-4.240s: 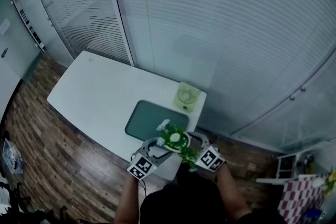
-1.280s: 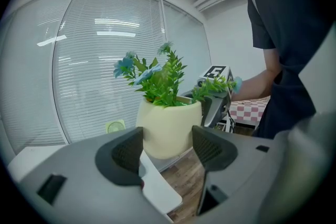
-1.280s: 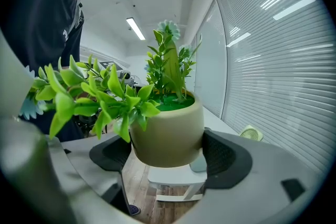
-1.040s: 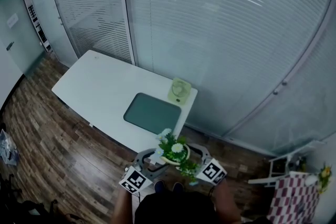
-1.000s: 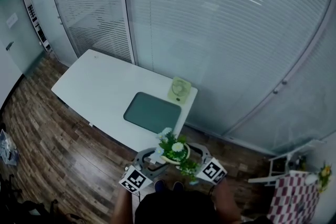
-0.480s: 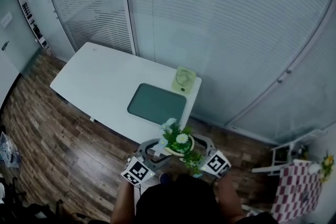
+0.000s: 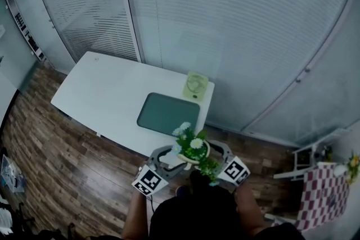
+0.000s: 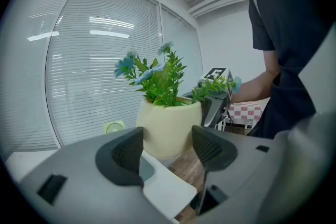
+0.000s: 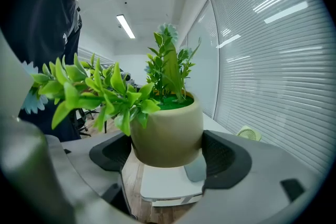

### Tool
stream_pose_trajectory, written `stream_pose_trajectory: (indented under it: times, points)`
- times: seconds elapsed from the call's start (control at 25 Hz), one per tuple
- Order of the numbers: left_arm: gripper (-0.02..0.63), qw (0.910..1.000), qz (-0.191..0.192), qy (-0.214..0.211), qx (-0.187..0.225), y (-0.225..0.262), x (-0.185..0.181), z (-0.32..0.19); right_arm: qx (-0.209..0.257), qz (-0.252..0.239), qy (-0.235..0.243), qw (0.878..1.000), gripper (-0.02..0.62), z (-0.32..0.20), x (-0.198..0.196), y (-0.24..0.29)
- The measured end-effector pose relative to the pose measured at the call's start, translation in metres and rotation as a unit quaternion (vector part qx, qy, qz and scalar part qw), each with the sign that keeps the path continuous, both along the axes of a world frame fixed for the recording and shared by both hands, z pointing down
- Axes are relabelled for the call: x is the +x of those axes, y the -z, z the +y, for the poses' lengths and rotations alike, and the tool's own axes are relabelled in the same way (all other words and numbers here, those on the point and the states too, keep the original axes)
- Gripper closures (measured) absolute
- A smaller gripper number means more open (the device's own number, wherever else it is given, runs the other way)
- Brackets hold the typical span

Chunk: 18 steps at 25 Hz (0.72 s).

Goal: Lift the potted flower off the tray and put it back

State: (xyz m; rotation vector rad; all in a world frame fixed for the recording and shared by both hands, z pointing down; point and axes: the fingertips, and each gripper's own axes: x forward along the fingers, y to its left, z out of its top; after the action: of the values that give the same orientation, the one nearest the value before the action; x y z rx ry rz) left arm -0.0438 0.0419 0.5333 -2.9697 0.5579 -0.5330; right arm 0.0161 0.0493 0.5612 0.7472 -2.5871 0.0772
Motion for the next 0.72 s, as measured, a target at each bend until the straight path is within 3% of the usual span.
stream_pose_trajectory:
  times: [0.72]
  points:
    - [0.327, 0.999, -0.002, 0.027, -0.036, -0.028, 0.006, -0.076, -0.025, 0.018, 0.019, 0.999, 0.207, -0.078, 0.007, -0.022]
